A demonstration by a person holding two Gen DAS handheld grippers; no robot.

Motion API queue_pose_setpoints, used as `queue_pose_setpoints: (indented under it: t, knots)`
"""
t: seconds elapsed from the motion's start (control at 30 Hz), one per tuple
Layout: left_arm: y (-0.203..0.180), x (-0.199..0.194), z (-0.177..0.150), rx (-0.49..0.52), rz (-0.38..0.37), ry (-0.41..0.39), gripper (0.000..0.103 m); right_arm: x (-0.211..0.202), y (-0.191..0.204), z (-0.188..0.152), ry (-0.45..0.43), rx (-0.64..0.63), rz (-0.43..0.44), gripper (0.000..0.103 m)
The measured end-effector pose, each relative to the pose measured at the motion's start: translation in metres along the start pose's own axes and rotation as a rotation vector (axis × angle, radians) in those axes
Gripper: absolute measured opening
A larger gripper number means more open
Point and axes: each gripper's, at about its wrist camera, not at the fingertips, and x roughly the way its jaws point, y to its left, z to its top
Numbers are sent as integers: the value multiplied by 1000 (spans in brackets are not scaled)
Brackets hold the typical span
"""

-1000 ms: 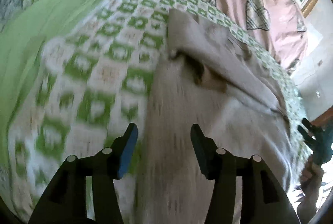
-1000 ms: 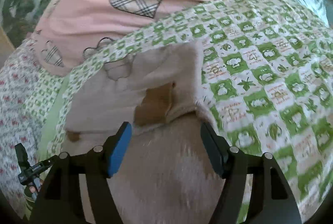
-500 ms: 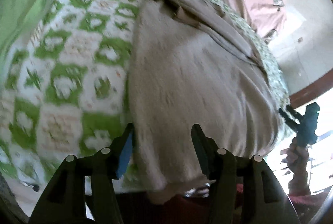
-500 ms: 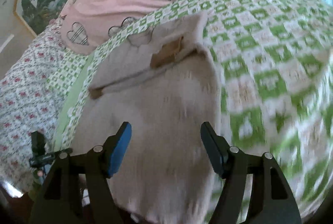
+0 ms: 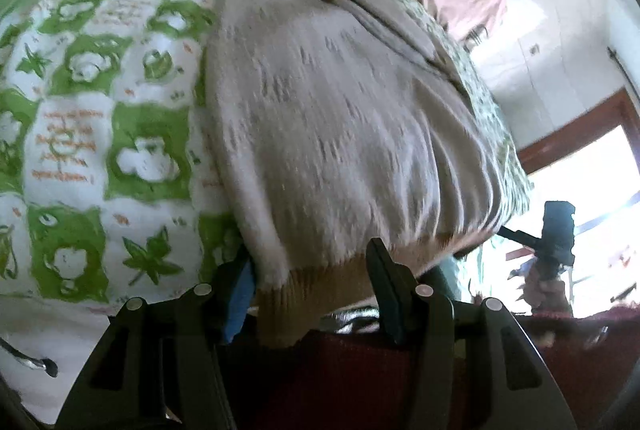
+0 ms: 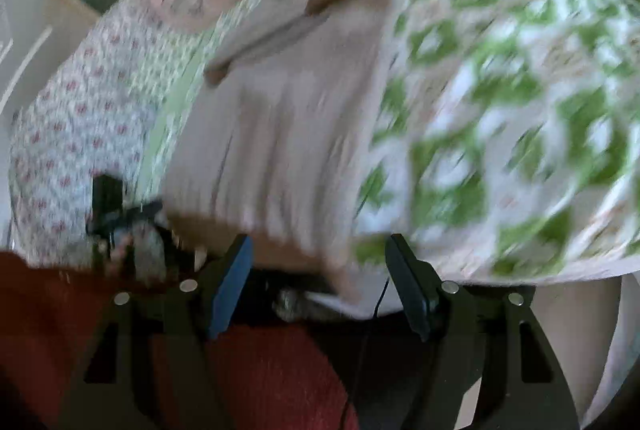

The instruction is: Fold small clothes

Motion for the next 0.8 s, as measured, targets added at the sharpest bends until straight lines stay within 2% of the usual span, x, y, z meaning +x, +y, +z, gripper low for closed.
queue_pose_setpoints:
  t: [0.1, 0.17, 0.23, 0.27, 0.3, 0.33, 0.37, 0.4, 0.5, 0.57, 0.8]
  knots:
    - [0, 6, -3, 26, -6, 33, 53, 27, -1, -5, 52, -2, -18, 69]
    - [-2, 8, -3, 47, 2, 47, 52, 43, 1, -5, 77, -10, -23, 64]
    - [-4, 10, 0, 77, 19, 68, 49, 52, 7, -3, 84, -34, -6, 44]
    - [-5, 12, 2, 94, 33, 80, 45, 56, 12, -1, 89, -52, -9, 38]
    - [-7, 13, 3, 113, 49, 90, 41, 57, 15, 1, 95, -67, -19, 27]
    - [-9, 14, 4, 127, 65, 95, 30, 58, 18, 0, 104, -91, -27, 15]
    - [-8, 14, 4, 141, 87, 101, 15, 58, 23, 1, 113, -107, -21, 13]
    - [-7, 15, 4, 144, 95, 106, 10, 55, 24, -1, 118, -121, -9, 13]
    - [-7, 8, 4, 143, 90, 88, 7, 44, 35, -2, 118, -147, 35, 12]
    - [-9, -3, 4, 126, 54, 51, 6, 32, 42, 0, 93, -147, 87, 11]
    - [-19, -54, 24, 80, -51, -130, 5, -18, 51, 26, -103, -107, 267, 11]
